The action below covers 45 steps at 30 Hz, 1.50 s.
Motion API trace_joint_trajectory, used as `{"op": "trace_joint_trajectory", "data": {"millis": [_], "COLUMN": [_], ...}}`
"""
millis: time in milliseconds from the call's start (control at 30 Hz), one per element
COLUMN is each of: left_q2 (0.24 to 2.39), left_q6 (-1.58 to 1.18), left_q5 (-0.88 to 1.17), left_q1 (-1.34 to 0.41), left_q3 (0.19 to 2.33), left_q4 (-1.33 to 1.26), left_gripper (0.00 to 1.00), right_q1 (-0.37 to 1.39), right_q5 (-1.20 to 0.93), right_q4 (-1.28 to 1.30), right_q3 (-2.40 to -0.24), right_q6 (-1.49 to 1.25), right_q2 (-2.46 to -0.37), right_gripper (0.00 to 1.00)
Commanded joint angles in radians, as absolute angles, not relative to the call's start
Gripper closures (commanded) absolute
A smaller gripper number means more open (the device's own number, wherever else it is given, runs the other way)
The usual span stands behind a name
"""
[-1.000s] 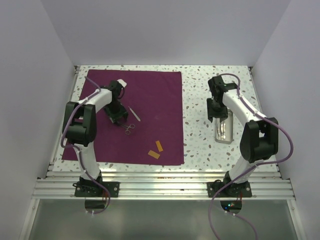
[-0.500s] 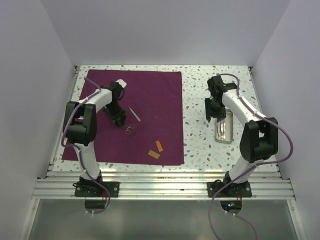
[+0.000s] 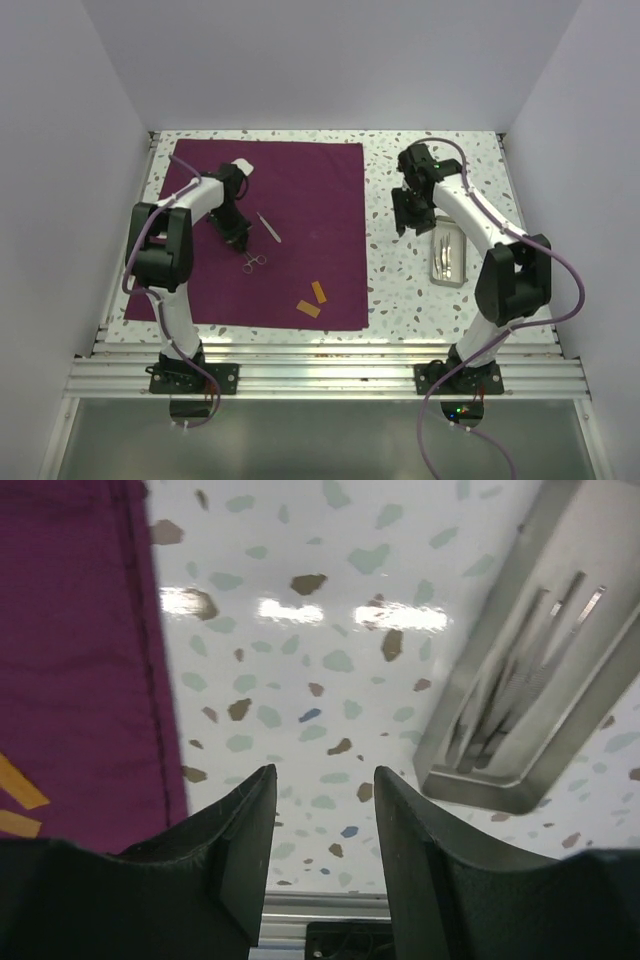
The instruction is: Prepare the surgical pack
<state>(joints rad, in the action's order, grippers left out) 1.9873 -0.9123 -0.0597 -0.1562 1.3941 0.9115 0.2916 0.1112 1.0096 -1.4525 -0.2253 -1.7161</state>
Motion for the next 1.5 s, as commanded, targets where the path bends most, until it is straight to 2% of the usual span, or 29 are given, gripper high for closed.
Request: {"op": "trace_joint_trajectory", "data": {"millis": [0,233,467,600,733,933,1367,1400,1467], "left_q2": [1.939,1.798,1.662,1.631,1.603,1.548,1.505,1.502,1.497], "left_q6": [-0.879,-0.762,-0.625,-0.566,-0.540,-0.546,-0.552,-0.554,-0.552], "left_q5": [-0.013,0.097,0.262,0.354,0.406,0.439,0.505,0.506,0.511], "left_q1": [-0.150,-0.153,-0.167,-0.198,-0.253,-0.287,-0.310,-0.310,-0.311], "left_q3": [1.373,1.284,1.157,1.092,1.036,0.999,0.989,0.988,0.985], "left_q4": [0.853,0.755,0.614,0.563,0.529,0.482,0.451,0.449,0.445], "left_gripper": [1.00,1.00,1.00,1.00,1.00,1.00,1.00,1.00,1.00], "right_q1": [0.342,0.388,0.449,0.509,0.564,0.644,0.696,0.698,0.701], "right_q5": [0.002,-0.348,-0.582,-0.617,-0.621,-0.627,-0.637,-0.640,-0.649], "right_q4": [0.988,0.745,0.438,0.312,0.204,0.201,0.230,0.224,0.225], "right_q3": [-1.537,-1.491,-1.431,-1.483,-1.534,-1.591,-1.614,-1.617,-1.626], "right_q6": [-0.248,-0.420,-0.644,-0.741,-0.846,-0.868,-0.853,-0.853,-0.856], "right_q2": [-1.733,-1.787,-1.897,-1.978,-2.046,-2.106,-2.174,-2.177,-2.187], "right_gripper": [0.52,0.52,0.48,0.42,0.40,0.40,0.52,0.53,0.64]}}
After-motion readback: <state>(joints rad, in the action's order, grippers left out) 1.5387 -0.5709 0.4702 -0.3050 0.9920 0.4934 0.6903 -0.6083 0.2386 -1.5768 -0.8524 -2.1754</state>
